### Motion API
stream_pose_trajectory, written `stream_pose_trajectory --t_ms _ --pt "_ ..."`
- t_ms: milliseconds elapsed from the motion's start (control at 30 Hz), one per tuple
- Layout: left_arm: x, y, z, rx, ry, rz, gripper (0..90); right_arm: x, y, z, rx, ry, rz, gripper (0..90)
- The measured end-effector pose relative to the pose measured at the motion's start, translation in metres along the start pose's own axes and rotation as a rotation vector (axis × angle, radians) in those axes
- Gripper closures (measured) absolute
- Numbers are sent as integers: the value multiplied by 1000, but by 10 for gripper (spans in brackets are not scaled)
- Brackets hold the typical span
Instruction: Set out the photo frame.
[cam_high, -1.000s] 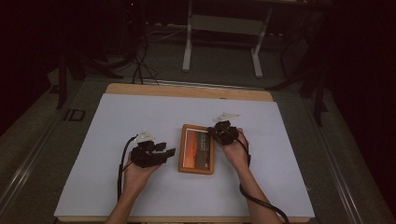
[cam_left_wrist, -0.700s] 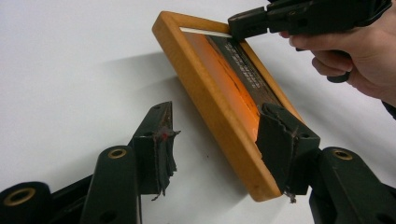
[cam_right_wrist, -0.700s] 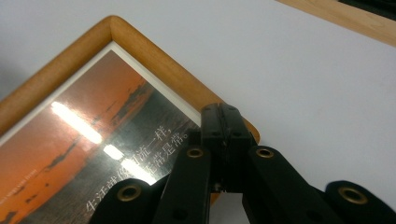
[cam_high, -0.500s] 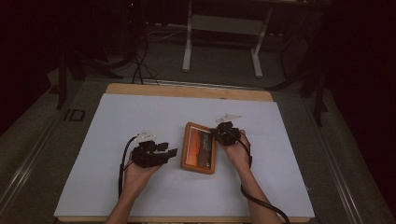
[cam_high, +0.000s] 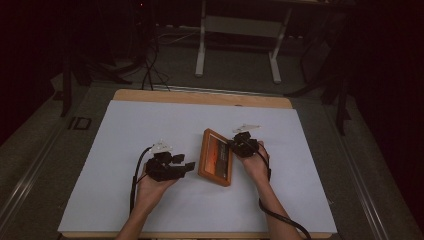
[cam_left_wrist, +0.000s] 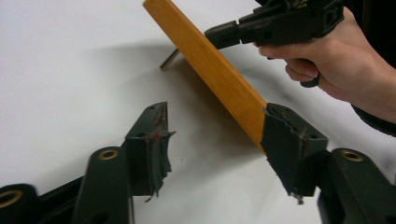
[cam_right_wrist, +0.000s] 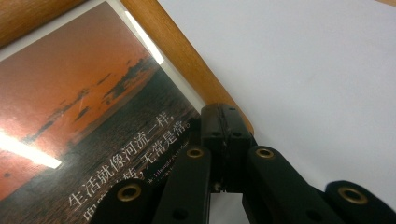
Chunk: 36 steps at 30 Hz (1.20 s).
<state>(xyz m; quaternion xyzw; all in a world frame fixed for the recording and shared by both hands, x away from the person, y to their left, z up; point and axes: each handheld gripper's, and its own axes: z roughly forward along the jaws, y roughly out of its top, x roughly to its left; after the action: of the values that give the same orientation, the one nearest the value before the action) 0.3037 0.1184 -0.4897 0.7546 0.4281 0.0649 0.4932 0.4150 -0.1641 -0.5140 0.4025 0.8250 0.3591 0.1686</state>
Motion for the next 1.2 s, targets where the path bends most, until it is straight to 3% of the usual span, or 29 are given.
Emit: stream_pose_trajectory --t_ms 300,567,667,800,1000,1100,1200 --pt "-14 -2 16 14 12 -12 207 0 -1 0 -4 2 1 900" --pt "-28 -6 36 61 -17 -3 206 0 -1 0 -6 2 5 900" --pt "-29 -7 44 75 9 -8 216 0 -1 0 -6 2 7 900" --pt "-30 -7 53 80 -15 -44 243 0 -1 0 -8 3 8 900" --pt "-30 -5 60 84 -30 -90 368 0 -1 0 -7 3 6 900" --pt "-32 -5 62 79 -38 -101 442 0 -2 -1 -9 6 5 899" --pt "-33 -5 63 79 -30 -111 451 0 -2 -1 -7 7 3 899"
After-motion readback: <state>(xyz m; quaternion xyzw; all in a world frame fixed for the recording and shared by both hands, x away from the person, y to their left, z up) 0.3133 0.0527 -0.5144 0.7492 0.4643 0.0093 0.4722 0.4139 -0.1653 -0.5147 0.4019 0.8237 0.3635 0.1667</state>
